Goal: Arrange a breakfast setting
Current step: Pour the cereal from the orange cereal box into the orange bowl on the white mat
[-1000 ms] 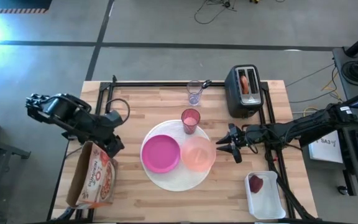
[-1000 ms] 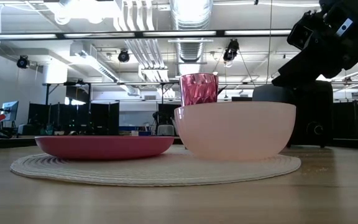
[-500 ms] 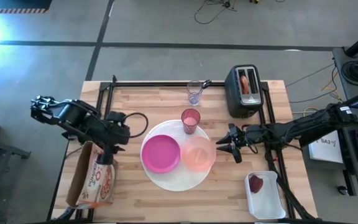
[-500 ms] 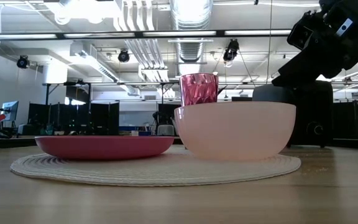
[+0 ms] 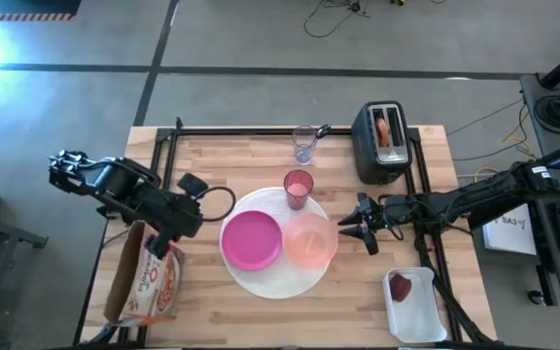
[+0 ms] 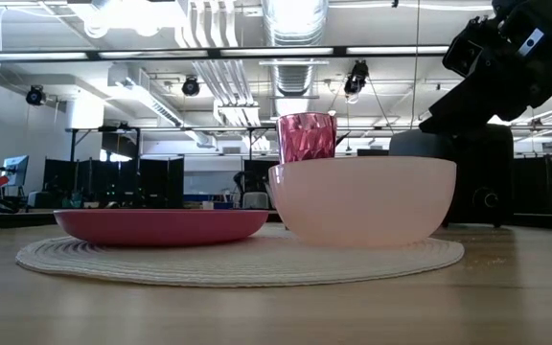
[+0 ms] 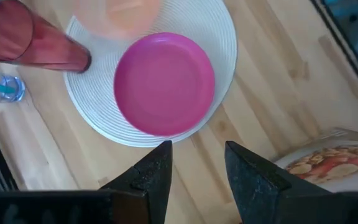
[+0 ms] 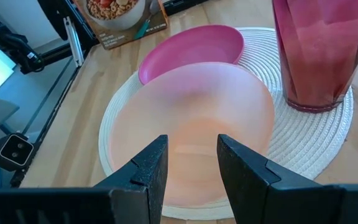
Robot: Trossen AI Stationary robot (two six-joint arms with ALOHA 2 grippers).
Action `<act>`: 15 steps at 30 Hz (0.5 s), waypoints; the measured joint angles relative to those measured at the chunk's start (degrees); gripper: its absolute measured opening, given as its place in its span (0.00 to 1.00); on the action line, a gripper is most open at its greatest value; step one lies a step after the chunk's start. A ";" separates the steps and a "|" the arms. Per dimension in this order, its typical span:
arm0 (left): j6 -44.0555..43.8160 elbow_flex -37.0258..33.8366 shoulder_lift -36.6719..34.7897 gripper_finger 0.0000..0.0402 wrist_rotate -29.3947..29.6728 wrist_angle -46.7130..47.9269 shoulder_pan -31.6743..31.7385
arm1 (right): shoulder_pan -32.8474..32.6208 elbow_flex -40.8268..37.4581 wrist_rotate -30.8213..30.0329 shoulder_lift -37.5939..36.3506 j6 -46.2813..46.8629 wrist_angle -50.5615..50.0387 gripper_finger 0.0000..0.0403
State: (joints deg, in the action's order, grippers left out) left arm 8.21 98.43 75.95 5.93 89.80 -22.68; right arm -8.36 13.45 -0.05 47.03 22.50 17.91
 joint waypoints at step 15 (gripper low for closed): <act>-0.70 0.00 -0.34 0.23 2.06 -6.12 0.00 | 0.00 0.00 0.02 0.00 0.00 -0.02 0.32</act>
State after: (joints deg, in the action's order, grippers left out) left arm 7.51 98.43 75.61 7.98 83.68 -22.68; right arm -8.36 13.45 -0.03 47.03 22.50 17.89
